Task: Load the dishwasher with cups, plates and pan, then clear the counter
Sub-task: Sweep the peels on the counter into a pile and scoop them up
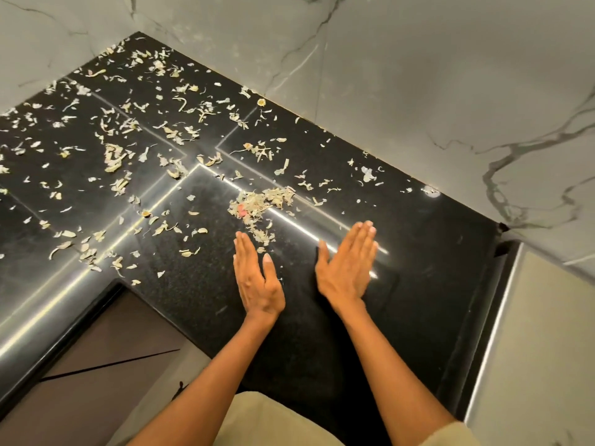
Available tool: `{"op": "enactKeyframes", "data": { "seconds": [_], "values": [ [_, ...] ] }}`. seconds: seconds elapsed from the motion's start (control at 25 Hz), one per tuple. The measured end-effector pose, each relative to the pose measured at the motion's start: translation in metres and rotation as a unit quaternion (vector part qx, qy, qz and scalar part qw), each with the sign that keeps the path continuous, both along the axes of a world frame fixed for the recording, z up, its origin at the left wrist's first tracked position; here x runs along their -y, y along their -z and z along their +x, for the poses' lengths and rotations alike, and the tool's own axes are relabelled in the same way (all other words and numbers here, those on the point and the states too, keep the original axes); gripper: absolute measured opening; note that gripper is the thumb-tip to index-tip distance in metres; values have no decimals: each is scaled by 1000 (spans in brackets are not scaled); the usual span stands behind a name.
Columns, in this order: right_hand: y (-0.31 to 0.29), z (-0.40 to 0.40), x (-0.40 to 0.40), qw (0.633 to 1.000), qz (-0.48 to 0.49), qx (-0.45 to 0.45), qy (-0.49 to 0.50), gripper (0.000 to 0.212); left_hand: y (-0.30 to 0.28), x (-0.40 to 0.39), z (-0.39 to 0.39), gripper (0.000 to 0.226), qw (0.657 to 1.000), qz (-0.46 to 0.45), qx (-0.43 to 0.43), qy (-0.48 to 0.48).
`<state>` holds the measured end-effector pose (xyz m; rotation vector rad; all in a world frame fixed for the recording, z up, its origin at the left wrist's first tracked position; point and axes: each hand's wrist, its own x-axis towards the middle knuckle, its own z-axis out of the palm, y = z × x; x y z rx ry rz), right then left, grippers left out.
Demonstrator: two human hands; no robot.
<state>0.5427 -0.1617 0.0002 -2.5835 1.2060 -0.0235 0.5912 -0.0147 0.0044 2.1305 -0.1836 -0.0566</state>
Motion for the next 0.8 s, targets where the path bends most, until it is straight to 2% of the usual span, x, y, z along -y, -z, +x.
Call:
{"op": "enactKeyframes", "data": {
  "seconds": [0.08,0.16,0.24,0.32,0.44,0.56,0.68,0.8],
  "values": [
    [-2,24,-1,995,35,37,-83,86,-1,10,4,69,1000,2,-9,-8],
    [-7,33,13,979,101,116,-135,77,-4,18,8,68,999,7,-22,-22],
    [-15,29,42,958,150,225,-99,67,-5,24,11,67,1000,11,-19,-16],
    [-18,18,85,952,117,283,-18,62,-3,28,15,67,1000,15,-6,-8],
    [-16,0,158,963,45,252,80,61,0,30,17,67,1000,15,-3,-19],
    [-15,-4,195,972,14,195,129,65,0,30,15,66,1000,-7,14,-23],
    [-15,10,189,980,26,171,103,67,-1,29,15,66,999,-26,15,-31],
    [-14,37,157,987,57,145,25,69,-1,29,15,69,999,-29,11,-33]
  ]
}}
